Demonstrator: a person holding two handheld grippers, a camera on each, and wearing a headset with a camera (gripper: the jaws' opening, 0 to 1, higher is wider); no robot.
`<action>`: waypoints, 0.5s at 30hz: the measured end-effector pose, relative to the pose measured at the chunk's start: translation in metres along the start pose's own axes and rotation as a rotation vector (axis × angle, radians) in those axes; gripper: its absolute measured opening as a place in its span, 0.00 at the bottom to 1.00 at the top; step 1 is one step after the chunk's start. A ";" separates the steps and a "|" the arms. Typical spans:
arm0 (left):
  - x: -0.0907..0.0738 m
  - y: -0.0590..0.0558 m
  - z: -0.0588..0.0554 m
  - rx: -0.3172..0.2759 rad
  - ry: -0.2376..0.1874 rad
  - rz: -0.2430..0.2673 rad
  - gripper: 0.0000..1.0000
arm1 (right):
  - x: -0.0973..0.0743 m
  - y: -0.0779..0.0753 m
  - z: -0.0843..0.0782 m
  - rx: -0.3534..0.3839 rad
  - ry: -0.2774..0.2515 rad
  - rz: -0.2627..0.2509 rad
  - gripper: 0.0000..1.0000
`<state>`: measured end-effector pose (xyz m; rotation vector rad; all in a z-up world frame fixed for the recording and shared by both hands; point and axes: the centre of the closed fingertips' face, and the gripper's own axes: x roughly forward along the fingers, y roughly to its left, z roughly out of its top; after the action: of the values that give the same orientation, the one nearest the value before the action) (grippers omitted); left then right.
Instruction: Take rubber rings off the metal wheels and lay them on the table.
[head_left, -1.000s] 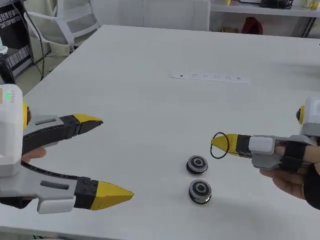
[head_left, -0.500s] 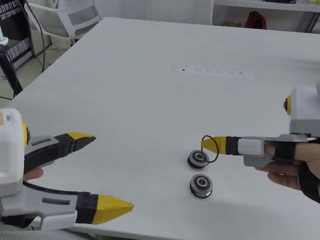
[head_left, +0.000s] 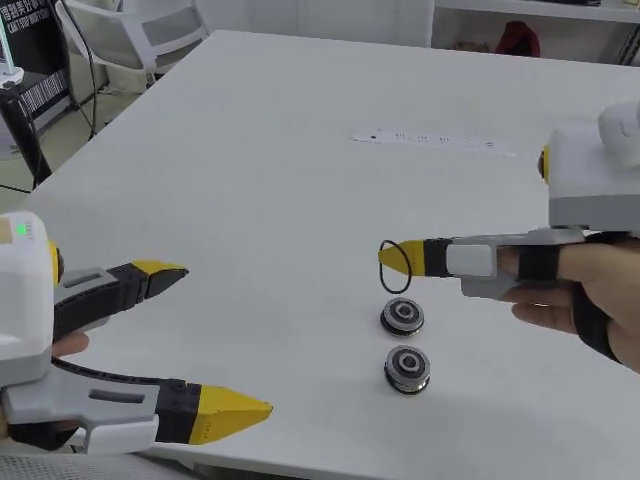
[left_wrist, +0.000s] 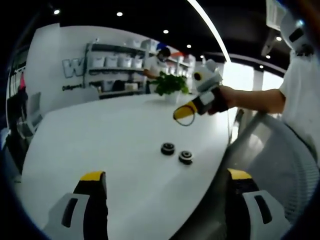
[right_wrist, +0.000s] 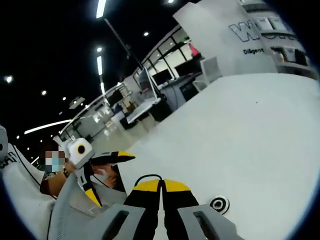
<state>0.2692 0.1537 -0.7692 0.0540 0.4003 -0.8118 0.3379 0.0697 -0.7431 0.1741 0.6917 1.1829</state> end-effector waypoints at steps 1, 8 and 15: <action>0.000 0.000 0.001 -0.002 -0.004 0.001 1.00 | 0.002 0.001 0.000 -0.008 0.006 0.001 0.00; -0.001 0.000 0.001 -0.021 -0.010 0.007 1.00 | 0.021 -0.001 -0.018 -0.077 0.091 -0.029 0.00; 0.000 -0.003 -0.003 -0.023 0.012 -0.007 1.00 | 0.031 -0.016 -0.052 -0.078 0.163 -0.084 0.00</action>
<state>0.2665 0.1524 -0.7722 0.0364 0.4209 -0.8141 0.3267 0.0793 -0.8041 -0.0175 0.7865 1.1496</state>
